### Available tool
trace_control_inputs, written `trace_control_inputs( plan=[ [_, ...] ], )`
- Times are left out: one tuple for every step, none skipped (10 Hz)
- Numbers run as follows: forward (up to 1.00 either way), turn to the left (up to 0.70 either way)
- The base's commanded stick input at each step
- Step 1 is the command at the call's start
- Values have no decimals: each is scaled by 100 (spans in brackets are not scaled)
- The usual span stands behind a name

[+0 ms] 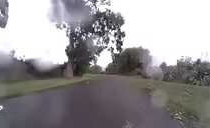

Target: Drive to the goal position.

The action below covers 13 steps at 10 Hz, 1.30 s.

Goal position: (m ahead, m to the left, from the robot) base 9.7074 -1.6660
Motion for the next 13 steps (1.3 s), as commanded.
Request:
trace_control_inputs(
  plan=[
    [85,0],
    [85,0],
    [85,0],
    [85,0],
    [85,0],
    [85,0],
    [85,0],
    [85,0],
    [85,0],
    [85,0],
    [85,0],
    [85,0],
    [85,0]
  ],
)
